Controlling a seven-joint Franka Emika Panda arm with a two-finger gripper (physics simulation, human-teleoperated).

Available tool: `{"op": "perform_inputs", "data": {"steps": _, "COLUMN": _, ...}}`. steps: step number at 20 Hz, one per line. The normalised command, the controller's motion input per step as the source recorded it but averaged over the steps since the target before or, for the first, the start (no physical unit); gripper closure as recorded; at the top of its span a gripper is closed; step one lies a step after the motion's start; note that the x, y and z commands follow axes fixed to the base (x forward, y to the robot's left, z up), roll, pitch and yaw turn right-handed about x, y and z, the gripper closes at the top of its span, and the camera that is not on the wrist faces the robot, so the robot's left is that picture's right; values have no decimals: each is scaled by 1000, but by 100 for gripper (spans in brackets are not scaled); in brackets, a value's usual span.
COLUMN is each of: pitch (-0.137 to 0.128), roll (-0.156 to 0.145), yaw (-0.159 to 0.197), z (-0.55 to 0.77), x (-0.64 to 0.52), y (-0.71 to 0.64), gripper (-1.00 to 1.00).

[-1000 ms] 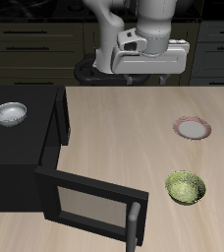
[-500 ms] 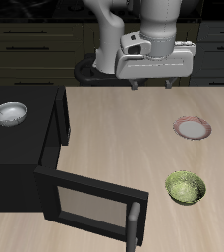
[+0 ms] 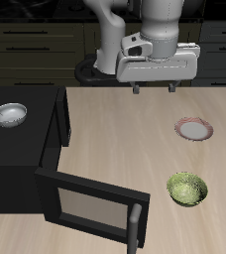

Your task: Place the green bowl on the plate

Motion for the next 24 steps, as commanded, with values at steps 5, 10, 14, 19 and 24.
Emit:
{"op": "perform_inputs", "data": {"steps": 5, "pitch": -22, "roll": 1, "yaw": 4, "z": 45, "x": 168, "y": 12, "gripper": -100}}
{"op": "perform_inputs", "data": {"steps": 10, "pitch": 14, "roll": 10, "yaw": -17, "z": 6, "x": 276, "y": 24, "gripper": -100}}
{"op": "perform_inputs", "data": {"steps": 14, "pitch": 6, "roll": 25, "yaw": 7, "z": -48, "x": 225, "y": 58, "gripper": -100}}
{"op": "perform_inputs", "data": {"steps": 19, "pitch": 15, "roll": 2, "yaw": 1, "z": -60, "x": 292, "y": 34, "gripper": -100}}
{"op": "perform_inputs", "data": {"steps": 24, "pitch": 23, "roll": -3, "yaw": -11, "z": -39, "x": 309, "y": -72, "gripper": -100}}
